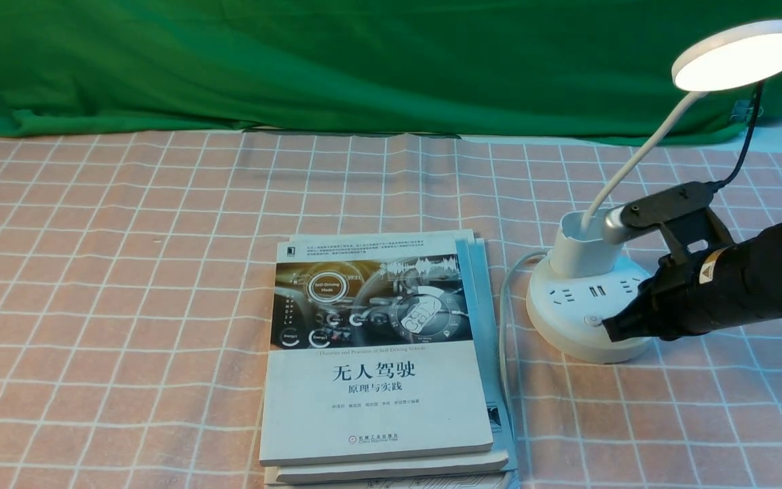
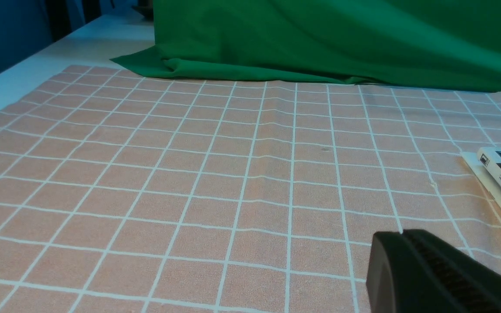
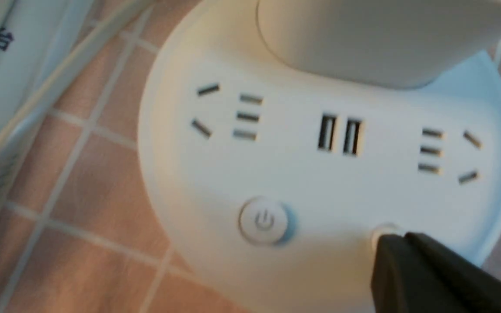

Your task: Turn on the table lamp on the pink coffee tablecloth with your hand.

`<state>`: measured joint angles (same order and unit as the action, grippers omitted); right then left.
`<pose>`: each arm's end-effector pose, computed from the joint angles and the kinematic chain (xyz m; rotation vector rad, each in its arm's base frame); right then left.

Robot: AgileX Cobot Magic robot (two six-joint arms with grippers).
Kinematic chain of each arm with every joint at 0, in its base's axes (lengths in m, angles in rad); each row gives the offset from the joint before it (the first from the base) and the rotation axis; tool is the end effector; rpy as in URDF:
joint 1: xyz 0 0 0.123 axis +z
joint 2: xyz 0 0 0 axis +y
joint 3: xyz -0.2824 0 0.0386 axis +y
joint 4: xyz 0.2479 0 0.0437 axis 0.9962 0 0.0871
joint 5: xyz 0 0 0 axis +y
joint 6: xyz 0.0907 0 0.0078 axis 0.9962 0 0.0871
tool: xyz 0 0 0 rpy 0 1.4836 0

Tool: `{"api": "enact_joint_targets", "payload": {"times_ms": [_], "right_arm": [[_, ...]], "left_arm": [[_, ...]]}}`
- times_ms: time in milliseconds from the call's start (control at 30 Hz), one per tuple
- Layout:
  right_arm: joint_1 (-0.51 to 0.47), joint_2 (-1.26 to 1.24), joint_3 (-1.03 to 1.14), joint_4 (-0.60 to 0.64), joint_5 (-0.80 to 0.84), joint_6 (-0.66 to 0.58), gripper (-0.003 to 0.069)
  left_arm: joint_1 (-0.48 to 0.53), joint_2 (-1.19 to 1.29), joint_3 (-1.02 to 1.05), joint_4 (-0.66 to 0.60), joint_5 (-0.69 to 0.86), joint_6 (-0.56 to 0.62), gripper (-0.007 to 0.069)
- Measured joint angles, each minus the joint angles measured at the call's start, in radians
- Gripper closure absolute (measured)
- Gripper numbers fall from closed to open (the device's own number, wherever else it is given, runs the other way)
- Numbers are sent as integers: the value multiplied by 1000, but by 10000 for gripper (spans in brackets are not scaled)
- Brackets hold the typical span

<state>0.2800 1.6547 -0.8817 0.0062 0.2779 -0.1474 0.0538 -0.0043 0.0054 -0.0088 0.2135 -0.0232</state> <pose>0.3093 0.0891 0.1845 -0.5310 2.4792 0.0571 0.0556 0.0028 0.1921 -0.0713 1.6967 0.0149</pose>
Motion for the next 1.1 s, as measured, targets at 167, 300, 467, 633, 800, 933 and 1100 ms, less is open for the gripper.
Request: {"api": "enact_joint_targets", "payload": {"times_ms": [167, 300, 467, 633, 800, 933, 1100], "right_arm": [[0, -191, 47, 0, 13, 44, 629], [0, -452, 180, 0, 13, 73, 626], [0, -774, 305, 0, 0, 147, 620], [0, -1041, 371, 0, -1, 239, 606], [0, -1204, 419, 0, 8, 229, 594], [0, -1292, 461, 0, 6, 178, 580], [0, -1355, 538, 0, -20, 173, 568]], "left_arm": [[0, 0, 0, 0, 0, 0, 603], [0, 0, 0, 0, 0, 0, 603], [0, 0, 0, 0, 0, 0, 603], [0, 0, 0, 0, 0, 0, 603], [0, 0, 0, 0, 0, 0, 603], [0, 0, 0, 0, 0, 0, 603], [0, 0, 0, 0, 0, 0, 603]]}}
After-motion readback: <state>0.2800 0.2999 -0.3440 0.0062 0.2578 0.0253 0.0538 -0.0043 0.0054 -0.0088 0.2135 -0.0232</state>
